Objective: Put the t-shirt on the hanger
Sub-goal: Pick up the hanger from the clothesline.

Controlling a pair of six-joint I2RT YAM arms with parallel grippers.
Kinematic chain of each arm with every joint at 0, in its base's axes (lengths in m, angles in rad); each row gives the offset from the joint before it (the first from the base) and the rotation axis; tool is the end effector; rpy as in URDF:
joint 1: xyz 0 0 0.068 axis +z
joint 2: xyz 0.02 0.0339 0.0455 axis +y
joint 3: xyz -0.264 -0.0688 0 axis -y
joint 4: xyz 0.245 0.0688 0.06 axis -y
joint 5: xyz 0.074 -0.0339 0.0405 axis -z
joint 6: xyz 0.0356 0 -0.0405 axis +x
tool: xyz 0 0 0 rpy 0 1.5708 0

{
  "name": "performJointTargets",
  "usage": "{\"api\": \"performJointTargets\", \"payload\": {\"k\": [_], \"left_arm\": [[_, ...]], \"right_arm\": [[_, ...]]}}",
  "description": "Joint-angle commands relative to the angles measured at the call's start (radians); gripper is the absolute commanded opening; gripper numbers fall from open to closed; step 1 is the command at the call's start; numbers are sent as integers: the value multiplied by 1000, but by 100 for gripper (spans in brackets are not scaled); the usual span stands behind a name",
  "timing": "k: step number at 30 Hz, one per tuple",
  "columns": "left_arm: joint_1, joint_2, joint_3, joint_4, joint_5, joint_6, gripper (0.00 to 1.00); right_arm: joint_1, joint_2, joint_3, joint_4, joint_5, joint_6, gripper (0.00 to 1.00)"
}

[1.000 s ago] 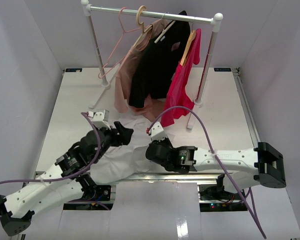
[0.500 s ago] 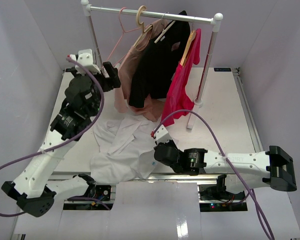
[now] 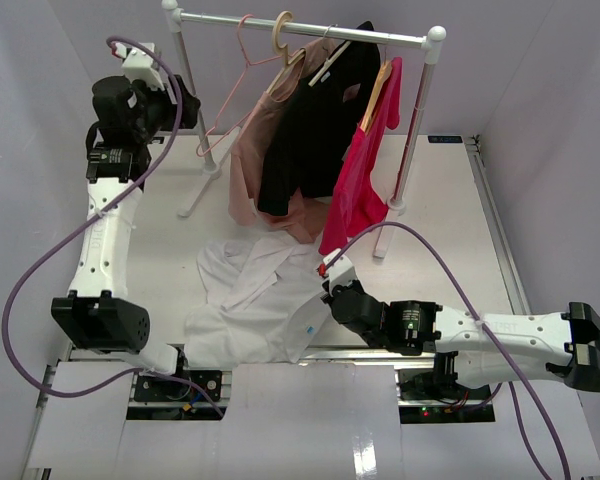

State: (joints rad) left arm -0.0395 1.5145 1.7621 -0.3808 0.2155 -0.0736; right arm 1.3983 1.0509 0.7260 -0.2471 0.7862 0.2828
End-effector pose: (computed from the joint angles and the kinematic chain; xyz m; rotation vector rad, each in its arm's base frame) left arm 0.3352 -0.0209 0.4808 0.1319 1.7030 -0.2677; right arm 0.0632 0.2159 0.2676 -0.6487 1.8618 0.2496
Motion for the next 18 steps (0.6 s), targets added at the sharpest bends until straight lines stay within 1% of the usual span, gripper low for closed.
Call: {"api": "performJointTargets", "payload": {"k": [1,4,6,8,10,14,16,18], "left_arm": [[75,21,51,50,285,-54,78],[75,25,38,70,309,-22,80],[75,9,11,87,331,8,86],[75,-13,-23,96,375,44,87],[75,-27,-48,108,377,55,87],[75,7,-33,100,453,64,79],[75,26,-32,99,453,58,74],[73,36,-40,107,459,60,70]], "right_arm": [[2,-41,-13,52,-13,-18,8],[2,-48,-20,55,-21,-19,8],[2,-46,-20,54,-30,-22,8],[1,-45,-20,54,-44,-22,8],[1,-43,-20,55,-54,-22,8],[1,-38,-22,57,-56,-22,8],[1,-38,-20,57,-55,-22,8],[1,-37,-21,57,-58,-22,8]]}}
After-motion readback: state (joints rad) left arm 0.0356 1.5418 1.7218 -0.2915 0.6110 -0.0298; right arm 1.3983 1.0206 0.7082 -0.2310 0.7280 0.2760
